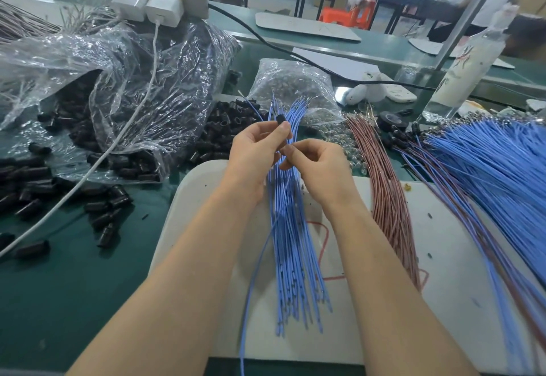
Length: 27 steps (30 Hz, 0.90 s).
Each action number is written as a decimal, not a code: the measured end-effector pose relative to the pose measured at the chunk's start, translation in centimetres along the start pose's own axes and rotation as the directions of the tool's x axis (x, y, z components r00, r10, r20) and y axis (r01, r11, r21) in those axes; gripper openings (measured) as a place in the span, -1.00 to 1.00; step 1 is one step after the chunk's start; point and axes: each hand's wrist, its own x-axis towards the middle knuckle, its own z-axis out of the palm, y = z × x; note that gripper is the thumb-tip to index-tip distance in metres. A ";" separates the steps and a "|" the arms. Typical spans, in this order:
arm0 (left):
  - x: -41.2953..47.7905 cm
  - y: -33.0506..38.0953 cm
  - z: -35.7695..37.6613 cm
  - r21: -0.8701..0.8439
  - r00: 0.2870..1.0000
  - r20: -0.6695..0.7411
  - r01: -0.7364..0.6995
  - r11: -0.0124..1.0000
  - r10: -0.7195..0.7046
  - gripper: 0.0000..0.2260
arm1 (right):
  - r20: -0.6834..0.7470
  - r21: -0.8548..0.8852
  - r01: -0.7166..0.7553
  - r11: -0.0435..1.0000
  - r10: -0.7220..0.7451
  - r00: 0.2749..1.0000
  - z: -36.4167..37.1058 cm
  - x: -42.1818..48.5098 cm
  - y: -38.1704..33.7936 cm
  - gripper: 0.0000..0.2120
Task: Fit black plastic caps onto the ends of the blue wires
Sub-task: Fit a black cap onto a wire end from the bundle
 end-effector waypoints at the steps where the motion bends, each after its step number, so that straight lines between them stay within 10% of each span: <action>1: 0.0 0.0 0.0 -0.006 1.000 -0.009 -0.005 1.000 0.005 -0.95 | 0.005 -0.005 0.000 1.000 0.000 1.000 0.0 -0.1 0.0 -0.90; 21: 0.5 0.3 -0.8 -0.013 0.994 -0.106 -0.038 0.999 0.037 -0.95 | 0.191 -0.121 -0.006 0.993 0.029 0.981 -0.2 -0.8 -1.0 -0.87; 24: 0.5 0.4 -1.0 0.002 0.995 -0.091 -0.033 0.999 0.033 -0.95 | -0.055 -0.273 0.040 0.961 -0.057 0.997 -2.2 -0.3 -0.5 -0.78; 27: 0.4 0.3 -1.1 0.012 0.996 -0.091 0.002 1.000 -0.001 -0.95 | -0.399 -0.520 -0.254 0.816 0.031 0.916 -5.6 0.4 1.3 -0.65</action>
